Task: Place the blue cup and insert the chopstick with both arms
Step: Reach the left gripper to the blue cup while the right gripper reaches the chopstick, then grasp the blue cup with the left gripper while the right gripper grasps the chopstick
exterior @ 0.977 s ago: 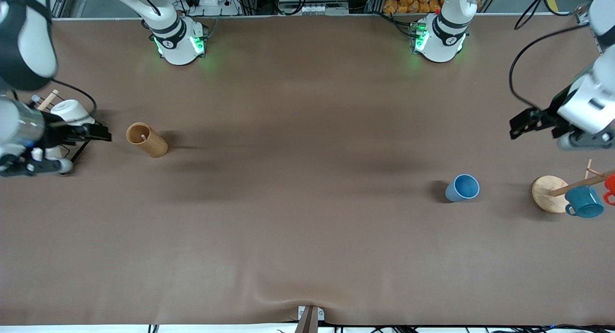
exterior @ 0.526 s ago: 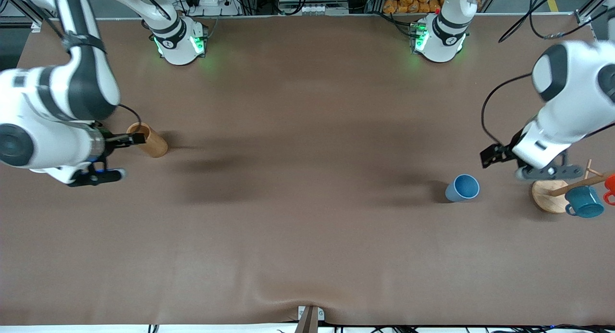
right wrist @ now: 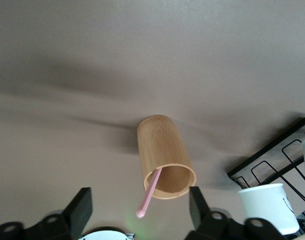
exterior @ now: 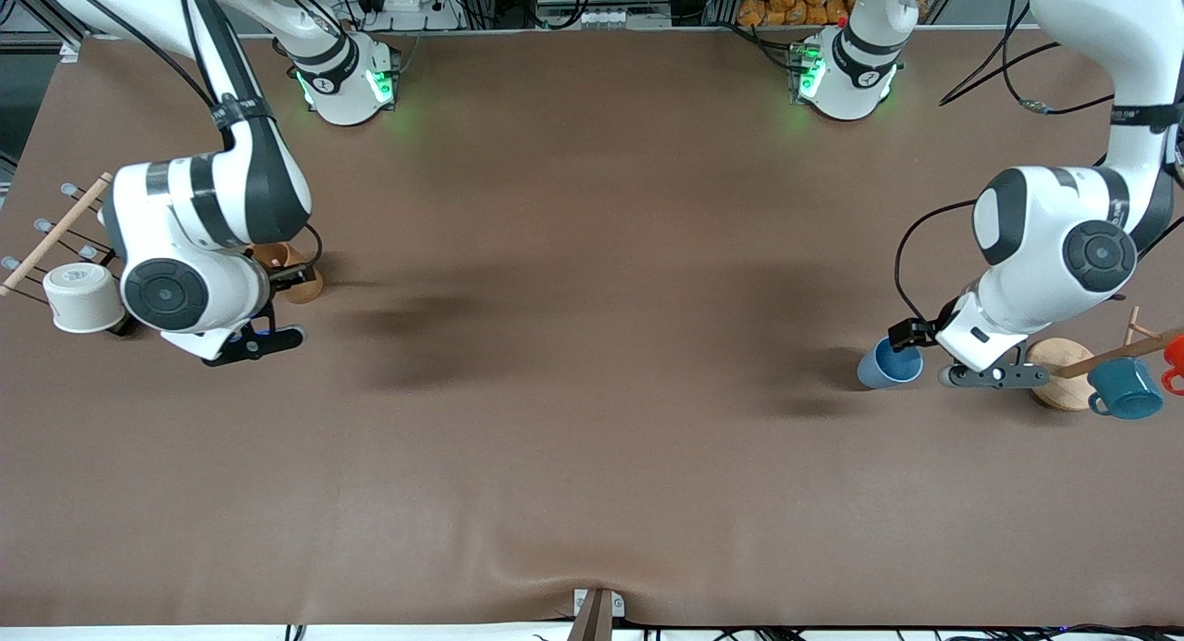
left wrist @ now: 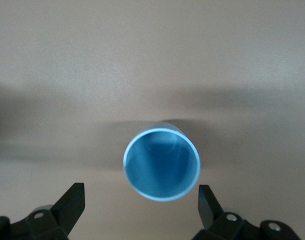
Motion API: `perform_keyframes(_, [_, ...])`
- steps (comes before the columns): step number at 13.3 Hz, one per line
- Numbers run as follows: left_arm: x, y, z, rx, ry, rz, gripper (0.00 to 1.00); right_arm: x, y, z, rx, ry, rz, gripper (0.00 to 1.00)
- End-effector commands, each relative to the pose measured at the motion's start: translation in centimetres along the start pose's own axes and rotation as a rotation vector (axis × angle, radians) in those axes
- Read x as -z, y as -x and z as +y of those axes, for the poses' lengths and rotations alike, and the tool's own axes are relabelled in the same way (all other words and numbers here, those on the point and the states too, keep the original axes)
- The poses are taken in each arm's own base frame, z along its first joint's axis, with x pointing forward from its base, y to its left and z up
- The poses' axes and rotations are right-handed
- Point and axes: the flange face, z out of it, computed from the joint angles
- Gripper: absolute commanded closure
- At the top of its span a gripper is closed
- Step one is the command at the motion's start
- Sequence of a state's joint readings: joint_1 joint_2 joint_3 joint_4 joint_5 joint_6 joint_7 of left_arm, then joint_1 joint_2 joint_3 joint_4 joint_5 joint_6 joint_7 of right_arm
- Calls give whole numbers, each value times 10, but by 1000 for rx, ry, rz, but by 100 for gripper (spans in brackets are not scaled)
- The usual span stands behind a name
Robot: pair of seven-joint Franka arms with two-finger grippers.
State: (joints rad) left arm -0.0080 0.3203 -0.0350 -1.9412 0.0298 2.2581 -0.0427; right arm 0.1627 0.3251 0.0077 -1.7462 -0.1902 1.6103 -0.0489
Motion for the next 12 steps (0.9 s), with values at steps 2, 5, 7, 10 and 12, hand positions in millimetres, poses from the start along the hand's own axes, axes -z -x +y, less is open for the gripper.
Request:
perform_keyframes(2, [-30,-7,-15,-21,10,5,10,-14,23,-2,34,24,8,24])
perform_keyframes(5, [-43,-6,-25,-7,12,-14,22,-25,39,-7,42,23,1,44])
perform_keyframes(7, [-51,-6,-26,-5,13,-26,38,-30,43,-10,48,24,9,50])
perform_keyframes(10, [-57,-7,-24,-6,14,-32,82,-33,46,-19,65,32,24,57])
perform_keyframes(12, [-55,-8,-18,-14,14,-29,100,-33,47,-14,72,31,27,58])
